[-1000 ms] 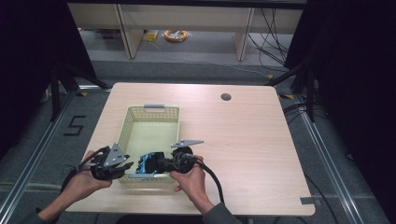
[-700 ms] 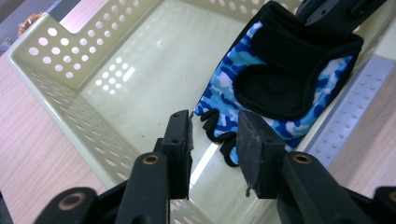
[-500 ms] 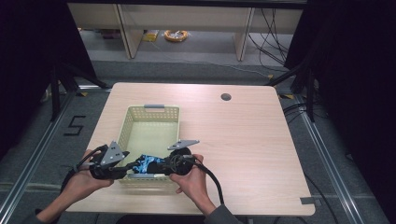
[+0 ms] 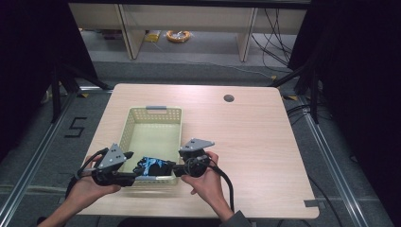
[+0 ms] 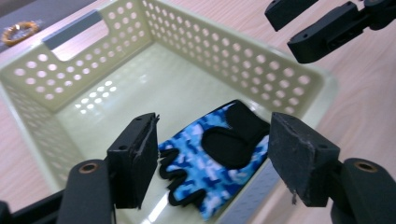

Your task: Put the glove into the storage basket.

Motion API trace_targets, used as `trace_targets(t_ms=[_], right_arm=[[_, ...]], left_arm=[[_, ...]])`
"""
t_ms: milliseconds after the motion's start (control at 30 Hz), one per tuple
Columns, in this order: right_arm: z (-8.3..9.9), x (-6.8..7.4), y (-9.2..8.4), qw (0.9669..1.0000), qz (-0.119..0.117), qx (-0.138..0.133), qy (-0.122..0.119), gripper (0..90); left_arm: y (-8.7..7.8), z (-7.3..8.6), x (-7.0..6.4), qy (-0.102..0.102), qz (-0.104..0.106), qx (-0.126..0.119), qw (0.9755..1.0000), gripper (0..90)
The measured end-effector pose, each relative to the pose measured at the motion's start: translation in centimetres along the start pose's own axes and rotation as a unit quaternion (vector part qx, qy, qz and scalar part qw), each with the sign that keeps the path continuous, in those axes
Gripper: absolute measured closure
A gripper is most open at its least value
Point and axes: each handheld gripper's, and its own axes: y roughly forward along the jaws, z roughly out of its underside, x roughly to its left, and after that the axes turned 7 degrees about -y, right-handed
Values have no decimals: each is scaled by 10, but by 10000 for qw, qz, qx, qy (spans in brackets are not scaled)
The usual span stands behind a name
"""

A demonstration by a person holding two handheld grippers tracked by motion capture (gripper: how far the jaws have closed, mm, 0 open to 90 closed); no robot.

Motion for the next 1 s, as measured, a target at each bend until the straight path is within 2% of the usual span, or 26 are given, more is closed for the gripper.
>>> trace_targets(t_ms=[67,133,167,200,267,300,367,400,433,467,500,533,567,600,633,667,733,767,800,833,900,967,1000], right_arm=[[3,-3,-6,9999,-21,-74,79,427],[6,-8,-11,9999,1,-158,45,421],[9,-9,-14,9997,15,-176,188,418],[11,-11,-17,9997,33,-188,181,418],[15,-14,-22,9996,114,-166,178,415],[17,-15,-23,9994,70,-205,252,412],[20,-18,-27,9993,80,-244,260,408],[20,-19,-29,9994,67,-245,228,406],[21,-19,-32,9992,92,-248,286,404],[22,-22,-33,9994,104,-305,159,402],[23,-21,-36,9992,123,-234,292,401],[25,-22,-37,9991,117,-295,277,401],[26,-21,-39,9990,178,-280,309,400],[27,-24,-40,9994,67,-261,216,400],[28,-23,-42,9990,119,-289,333,401],[30,-25,-43,9993,137,-280,221,400],[33,-24,-46,9991,154,-227,332,400],[34,-22,-46,9987,89,-225,449,401],[36,-24,-47,9988,70,-267,394,401],[38,-25,-49,9990,160,-218,365,401],[40,-27,-51,9987,100,-274,413,400],[42,-29,-55,9986,169,-244,434,400],[43,-29,-55,9983,96,-286,500,399]], left_arm=[[-1,-1,-5,47,81,3,10000,313],[-1,-1,-11,-44,142,-74,9999,310],[-1,-1,-11,-44,142,-74,9999,305],[0,-2,-15,-16,188,-85,9998,303],[2,-2,-23,-89,288,-151,9994,300],[2,-2,-24,8,340,-110,9994,296],[4,-2,-29,-107,380,-159,9991,292],[4,-2,-29,10,419,-108,9991,287],[5,-1,-31,-59,430,-105,9990,283],[7,-1,-33,-138,459,-153,9987,283],[7,-1,-33,-51,473,-104,9988,283],[9,0,-35,-158,507,-153,9985,282],[9,1,-36,-181,508,-160,9984,282],[9,0,-35,-37,536,-101,9985,281],[9,0,-35,-37,536,-101,9985,281],[11,2,-37,-167,539,-174,9983,281],[13,2,-39,-288,581,-308,9974,281],[13,1,-39,-262,603,-344,9972,281],[14,2,-39,-326,627,-396,9967,281],[13,1,-39,-288,620,-341,9971,280],[15,1,-41,-437,669,-367,9961,277],[17,2,-42,-443,709,-332,9959,259],[18,2,-43,-499,755,-340,9953,256]])
